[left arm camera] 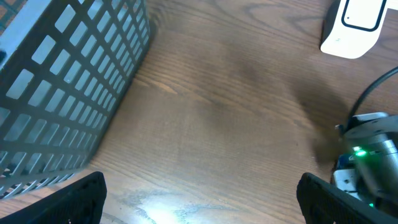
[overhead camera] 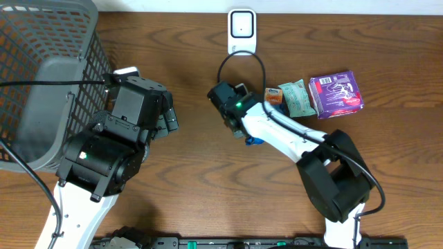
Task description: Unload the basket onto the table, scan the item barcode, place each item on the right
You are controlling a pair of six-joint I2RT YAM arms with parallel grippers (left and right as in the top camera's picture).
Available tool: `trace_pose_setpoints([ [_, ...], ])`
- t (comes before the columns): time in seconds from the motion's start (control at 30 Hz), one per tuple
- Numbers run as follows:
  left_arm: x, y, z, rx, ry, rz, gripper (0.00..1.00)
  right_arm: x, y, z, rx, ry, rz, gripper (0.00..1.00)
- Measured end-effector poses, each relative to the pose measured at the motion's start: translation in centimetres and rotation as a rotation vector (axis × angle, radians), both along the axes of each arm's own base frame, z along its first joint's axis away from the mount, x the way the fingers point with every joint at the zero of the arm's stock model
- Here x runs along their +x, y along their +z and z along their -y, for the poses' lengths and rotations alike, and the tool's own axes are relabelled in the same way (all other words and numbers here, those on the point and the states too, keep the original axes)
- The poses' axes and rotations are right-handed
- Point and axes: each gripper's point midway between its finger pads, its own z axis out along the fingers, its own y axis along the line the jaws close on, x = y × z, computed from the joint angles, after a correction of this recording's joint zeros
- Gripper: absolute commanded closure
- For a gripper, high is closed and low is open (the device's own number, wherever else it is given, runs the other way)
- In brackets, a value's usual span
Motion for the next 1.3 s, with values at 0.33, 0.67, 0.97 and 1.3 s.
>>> trace_pose_setpoints([
  [0.33, 0.0, 0.0, 0.0, 0.0, 0.0, 0.0, 0.02, -0.6, -0.3, -0.6, 0.041, -0.047, -0.007, 0.55],
  [0.67, 0.0, 0.0, 0.0, 0.0, 0.0, 0.0, 0.02, 0.8, 3.0, 2.2, 0.406, -0.244, -0.137, 0.35],
  [0.97, 0.0, 0.0, 0.0, 0.0, 0.0, 0.0, 0.02, -2.6, 4.8, 5.9, 0.624, -0.429, -0.401, 0.5],
  [1.3, 0.0, 0.0, 0.0, 0.0, 0.0, 0.0, 0.02, -4.1, 4.2, 6.9, 0.586, -0.516, -0.449, 0.39],
])
